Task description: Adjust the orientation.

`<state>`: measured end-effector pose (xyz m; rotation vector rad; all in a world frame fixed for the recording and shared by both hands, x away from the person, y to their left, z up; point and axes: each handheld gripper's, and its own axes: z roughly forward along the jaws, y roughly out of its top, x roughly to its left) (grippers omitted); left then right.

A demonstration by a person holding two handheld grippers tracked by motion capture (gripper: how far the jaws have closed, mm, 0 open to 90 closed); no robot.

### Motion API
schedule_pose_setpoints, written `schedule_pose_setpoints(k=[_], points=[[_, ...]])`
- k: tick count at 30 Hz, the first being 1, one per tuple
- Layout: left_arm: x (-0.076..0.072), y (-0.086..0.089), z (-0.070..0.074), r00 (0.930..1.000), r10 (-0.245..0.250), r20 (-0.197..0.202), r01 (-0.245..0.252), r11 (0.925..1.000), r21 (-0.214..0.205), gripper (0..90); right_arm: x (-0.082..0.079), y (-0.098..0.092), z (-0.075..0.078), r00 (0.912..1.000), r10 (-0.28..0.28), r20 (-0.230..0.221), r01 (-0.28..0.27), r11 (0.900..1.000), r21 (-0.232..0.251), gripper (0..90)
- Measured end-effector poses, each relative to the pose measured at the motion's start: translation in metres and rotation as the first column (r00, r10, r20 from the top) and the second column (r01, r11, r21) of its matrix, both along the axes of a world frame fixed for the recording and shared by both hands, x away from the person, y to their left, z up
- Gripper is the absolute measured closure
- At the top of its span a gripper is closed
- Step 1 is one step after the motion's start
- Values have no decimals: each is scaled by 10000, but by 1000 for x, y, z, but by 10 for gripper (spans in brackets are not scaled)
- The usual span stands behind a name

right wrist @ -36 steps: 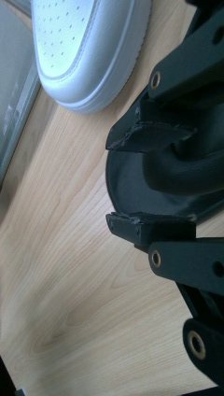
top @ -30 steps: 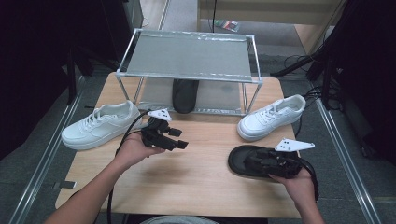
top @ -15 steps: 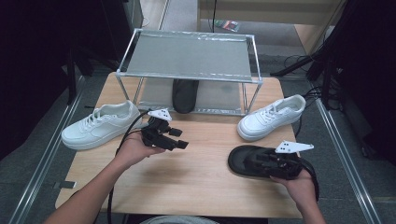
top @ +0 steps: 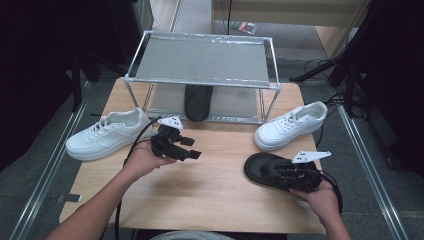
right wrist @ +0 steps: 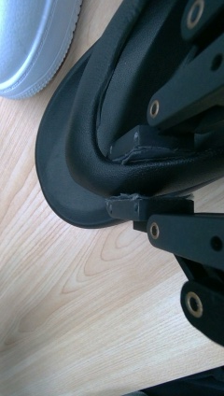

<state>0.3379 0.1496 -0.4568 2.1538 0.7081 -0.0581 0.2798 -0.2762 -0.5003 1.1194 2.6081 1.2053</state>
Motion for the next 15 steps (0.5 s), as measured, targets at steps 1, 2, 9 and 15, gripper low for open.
schedule_pose_setpoints(k=[1, 2, 9, 15], points=[[0, 0, 0, 10000, -11, 9, 11, 10000, 11, 382, 0, 1, 1, 10000, 53, -5, -53, 10000, 63, 759], [0, 1, 0, 10000, 0, 15, 0, 10000, -3, 382, 0, 2, 2, 10000, 58, -33, -57, 9999, 110, 760], [-3, 1, 2, 9997, 49, 236, -49, 10000, -29, 387, 1, 15, 10, 9995, -96, -311, 103, 9997, 228, 764], [-7, 3, 3, 9993, 152, 341, -153, 9999, 18, 388, 2, 33, 21, 9981, -239, -563, 271, 9980, 574, 767]])
